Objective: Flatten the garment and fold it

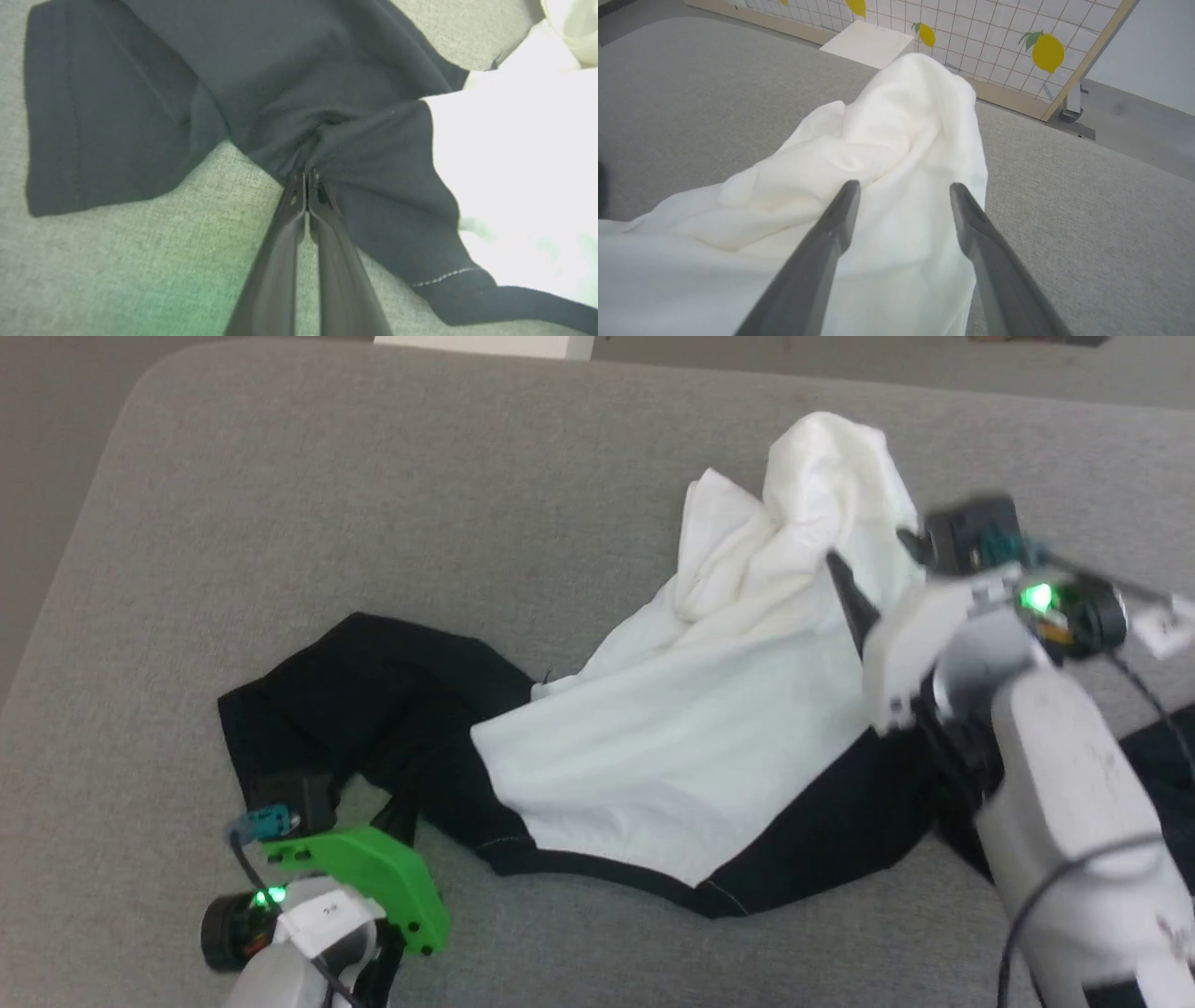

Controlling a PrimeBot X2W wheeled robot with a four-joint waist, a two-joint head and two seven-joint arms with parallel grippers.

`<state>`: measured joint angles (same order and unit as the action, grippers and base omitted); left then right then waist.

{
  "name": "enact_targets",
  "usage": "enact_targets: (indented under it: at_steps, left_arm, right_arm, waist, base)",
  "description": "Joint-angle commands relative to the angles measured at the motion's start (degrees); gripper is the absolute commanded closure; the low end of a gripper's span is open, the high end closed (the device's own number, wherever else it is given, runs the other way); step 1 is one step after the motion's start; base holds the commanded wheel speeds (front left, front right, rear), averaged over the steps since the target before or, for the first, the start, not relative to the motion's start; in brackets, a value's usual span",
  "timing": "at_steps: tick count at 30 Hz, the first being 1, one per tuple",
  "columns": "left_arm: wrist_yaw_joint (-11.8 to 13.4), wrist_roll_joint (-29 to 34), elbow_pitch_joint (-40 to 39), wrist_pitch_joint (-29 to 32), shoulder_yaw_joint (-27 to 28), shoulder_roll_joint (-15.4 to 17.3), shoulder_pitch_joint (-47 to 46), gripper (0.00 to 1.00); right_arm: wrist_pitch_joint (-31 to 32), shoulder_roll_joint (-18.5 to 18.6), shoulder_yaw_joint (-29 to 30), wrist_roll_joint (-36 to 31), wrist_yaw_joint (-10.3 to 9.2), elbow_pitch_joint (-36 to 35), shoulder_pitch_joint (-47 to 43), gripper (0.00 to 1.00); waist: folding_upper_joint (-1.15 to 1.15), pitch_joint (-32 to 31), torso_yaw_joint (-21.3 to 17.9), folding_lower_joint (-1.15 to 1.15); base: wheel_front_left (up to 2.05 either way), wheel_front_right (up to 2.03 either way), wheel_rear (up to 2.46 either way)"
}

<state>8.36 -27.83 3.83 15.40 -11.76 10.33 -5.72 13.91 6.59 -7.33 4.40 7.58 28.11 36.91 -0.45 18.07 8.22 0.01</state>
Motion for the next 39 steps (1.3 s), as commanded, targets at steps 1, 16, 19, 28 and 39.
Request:
enact_targets:
  at_steps: [1,16,19,28,39]
  left_arm:
    - [0.83,-0.81,0.22,0.64,0.60,1.00,1.94,1.00]
    - [2.32,-1.93,-3.73,2.44,2.06,3.23,5.99,1.00]
    - [2.25,-1.97,-3.88,2.54,1.78,3.23,5.83,1.00]
    - [2.19,-2.16,-4.09,2.40,1.21,3.10,5.46,1.00]
    - [2.53,-2.28,-4.39,2.42,0.69,2.95,5.11,1.00]
  right_arm:
    - [0.56,1.00,-0.25,0.98,-0.09,-4.81,-5.37,0.00]
    - [10.39,-3.36,7.19,-2.33,-0.09,-39.66,-45.71,0.00]
    - [10.30,-3.54,7.66,-2.88,-0.09,-37.49,-45.11,0.00]
    - [10.61,-3.65,7.25,-5.14,-0.09,-28.50,-39.55,0.00]
    - [20.06,-3.68,7.54,-5.75,-0.09,-22.62,-36.70,1.00]
  waist:
    - [0.44,-4.08,-3.94,-0.01]
    - [0.44,-7.29,-7.63,-0.01]
    - [0.44,-7.13,-7.27,-0.01]
    - [0.44,-5.78,-5.80,-0.01]
    - [0.44,-4.62,-4.86,-0.01]
  base:
    - [0.00,0.00,0.00]
    - [0.00,0.00,0.00]
    - [0.00,0.00,0.00]
    - [0.00,0.00,0.00]
    - [0.00,0.00,0.00]
